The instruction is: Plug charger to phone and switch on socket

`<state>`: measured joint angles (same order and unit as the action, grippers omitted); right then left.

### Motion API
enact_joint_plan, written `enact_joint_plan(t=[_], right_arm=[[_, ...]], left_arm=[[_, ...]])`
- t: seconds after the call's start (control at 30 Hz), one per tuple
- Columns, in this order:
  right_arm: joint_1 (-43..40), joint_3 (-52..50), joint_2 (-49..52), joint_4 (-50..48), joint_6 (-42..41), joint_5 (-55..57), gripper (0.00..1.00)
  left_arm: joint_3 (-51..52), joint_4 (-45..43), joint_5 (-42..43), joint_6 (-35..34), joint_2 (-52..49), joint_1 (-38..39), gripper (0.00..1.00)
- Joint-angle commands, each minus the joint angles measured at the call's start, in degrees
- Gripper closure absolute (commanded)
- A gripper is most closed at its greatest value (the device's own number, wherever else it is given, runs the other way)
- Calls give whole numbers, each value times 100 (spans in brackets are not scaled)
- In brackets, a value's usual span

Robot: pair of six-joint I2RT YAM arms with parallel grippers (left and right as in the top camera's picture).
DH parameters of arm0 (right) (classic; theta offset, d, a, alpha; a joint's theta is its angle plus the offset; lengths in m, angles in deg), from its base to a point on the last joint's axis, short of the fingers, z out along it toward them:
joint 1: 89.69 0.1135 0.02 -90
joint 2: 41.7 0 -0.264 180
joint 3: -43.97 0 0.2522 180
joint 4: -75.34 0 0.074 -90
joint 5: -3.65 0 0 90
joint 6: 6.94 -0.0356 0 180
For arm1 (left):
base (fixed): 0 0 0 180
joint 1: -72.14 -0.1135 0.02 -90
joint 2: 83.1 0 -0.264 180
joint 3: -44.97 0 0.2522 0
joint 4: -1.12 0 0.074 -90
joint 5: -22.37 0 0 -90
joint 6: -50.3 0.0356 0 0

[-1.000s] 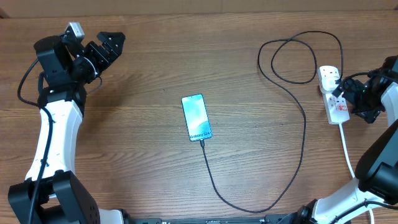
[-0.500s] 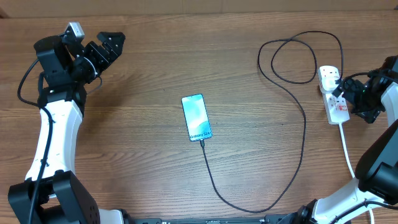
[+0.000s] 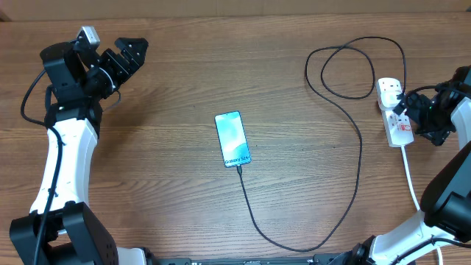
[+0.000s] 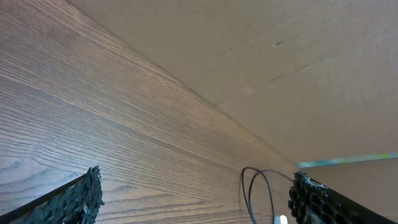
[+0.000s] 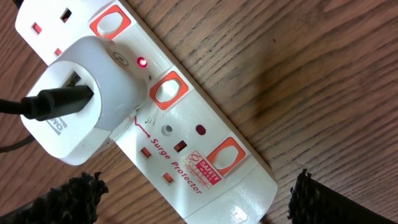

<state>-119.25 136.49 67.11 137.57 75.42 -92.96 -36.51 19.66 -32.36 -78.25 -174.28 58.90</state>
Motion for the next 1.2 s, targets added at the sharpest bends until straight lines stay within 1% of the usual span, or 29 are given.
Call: enact_joint_plan(t=[0.0, 0.73, 0.9, 1.1, 1.17], right_arm=[[-2, 81, -140, -35, 26, 50, 0], [-2, 81, -140, -35, 26, 50, 0], [-2, 81, -140, -33, 26, 50, 0], [-2, 81, -140, -35, 26, 48, 0], [-2, 81, -140, -35, 28, 50, 0]], left_arm=[[-24, -2, -35, 129, 52, 13, 0], [-24, 24, -57, 129, 44, 13, 0], [-24, 323, -125, 129, 142, 13, 0], [-24, 1305, -125, 129, 852, 13, 0], [-24, 1593, -315, 133, 1167, 13, 0]])
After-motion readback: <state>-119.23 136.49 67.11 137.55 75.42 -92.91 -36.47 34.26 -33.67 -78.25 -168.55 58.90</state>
